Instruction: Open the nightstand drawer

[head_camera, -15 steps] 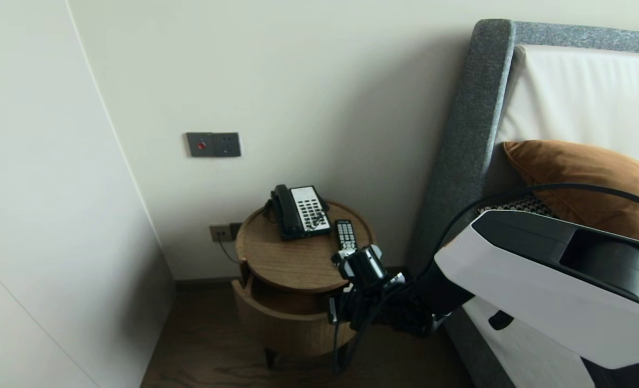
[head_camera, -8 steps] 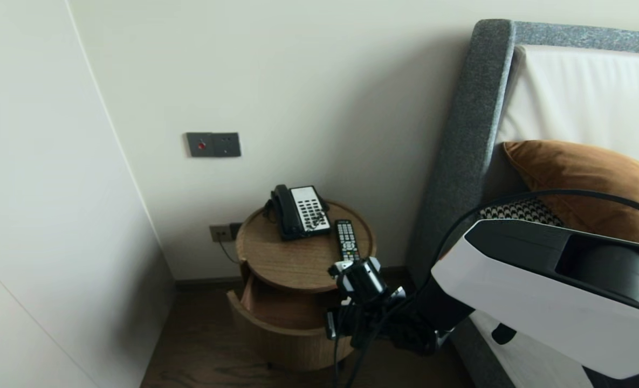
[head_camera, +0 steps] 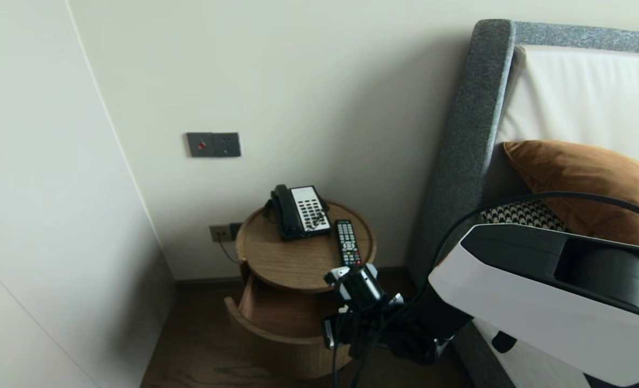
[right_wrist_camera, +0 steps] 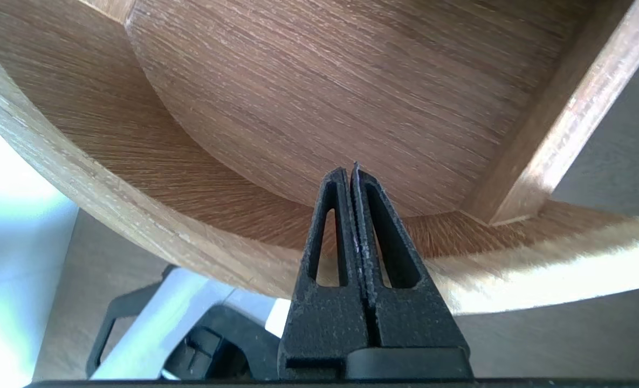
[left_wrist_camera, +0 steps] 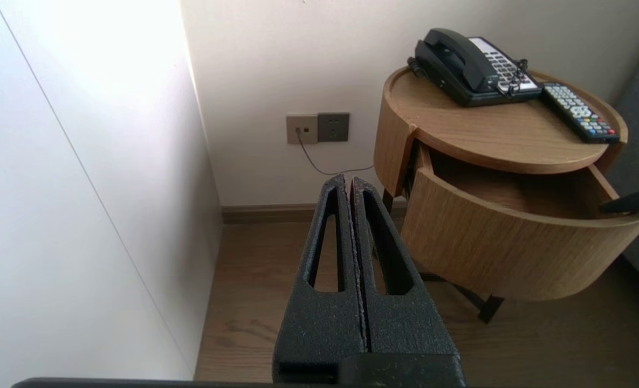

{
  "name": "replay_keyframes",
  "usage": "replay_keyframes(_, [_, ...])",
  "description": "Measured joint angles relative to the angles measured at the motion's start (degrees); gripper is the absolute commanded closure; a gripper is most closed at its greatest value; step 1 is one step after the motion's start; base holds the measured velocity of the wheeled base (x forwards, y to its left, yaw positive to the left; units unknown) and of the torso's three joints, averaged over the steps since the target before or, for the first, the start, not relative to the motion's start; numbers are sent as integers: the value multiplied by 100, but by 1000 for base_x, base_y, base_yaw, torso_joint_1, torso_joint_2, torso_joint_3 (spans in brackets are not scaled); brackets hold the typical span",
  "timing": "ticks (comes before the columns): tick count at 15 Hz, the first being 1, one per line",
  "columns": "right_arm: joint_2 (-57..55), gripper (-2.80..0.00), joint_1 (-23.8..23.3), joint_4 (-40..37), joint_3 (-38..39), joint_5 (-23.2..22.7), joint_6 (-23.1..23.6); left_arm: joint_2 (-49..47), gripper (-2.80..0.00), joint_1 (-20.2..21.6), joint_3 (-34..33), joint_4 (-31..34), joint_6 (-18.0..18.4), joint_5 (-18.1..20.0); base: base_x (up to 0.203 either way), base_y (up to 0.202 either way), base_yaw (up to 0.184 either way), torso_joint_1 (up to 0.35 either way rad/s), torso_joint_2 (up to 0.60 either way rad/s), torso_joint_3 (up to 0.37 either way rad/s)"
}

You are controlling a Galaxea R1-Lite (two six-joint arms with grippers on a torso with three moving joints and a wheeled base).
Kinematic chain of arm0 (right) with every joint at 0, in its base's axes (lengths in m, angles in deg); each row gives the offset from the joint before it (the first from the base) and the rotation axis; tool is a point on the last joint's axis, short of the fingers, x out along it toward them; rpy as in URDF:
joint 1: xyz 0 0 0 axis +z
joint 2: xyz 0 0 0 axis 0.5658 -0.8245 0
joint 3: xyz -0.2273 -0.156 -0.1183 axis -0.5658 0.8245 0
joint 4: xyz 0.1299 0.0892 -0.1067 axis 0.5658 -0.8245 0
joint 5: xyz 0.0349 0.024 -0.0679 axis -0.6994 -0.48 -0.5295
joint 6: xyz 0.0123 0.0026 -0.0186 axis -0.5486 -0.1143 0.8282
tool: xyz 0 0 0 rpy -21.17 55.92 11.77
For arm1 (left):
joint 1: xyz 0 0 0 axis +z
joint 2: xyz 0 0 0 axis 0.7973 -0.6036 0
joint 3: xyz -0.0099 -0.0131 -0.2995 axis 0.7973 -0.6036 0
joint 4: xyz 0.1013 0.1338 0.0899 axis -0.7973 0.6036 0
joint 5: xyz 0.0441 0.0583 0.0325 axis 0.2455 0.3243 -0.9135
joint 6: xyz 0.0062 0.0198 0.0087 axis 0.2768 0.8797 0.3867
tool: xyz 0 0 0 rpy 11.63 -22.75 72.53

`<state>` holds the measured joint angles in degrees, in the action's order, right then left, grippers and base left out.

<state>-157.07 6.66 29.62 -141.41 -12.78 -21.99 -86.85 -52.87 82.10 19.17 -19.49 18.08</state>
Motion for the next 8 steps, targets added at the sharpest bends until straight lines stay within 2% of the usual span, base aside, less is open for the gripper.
replay_keyframes(8, [26, 0, 209, 245, 394, 20, 197, 0, 0, 0, 0, 2, 0, 0, 0, 0, 0, 0, 0, 0])
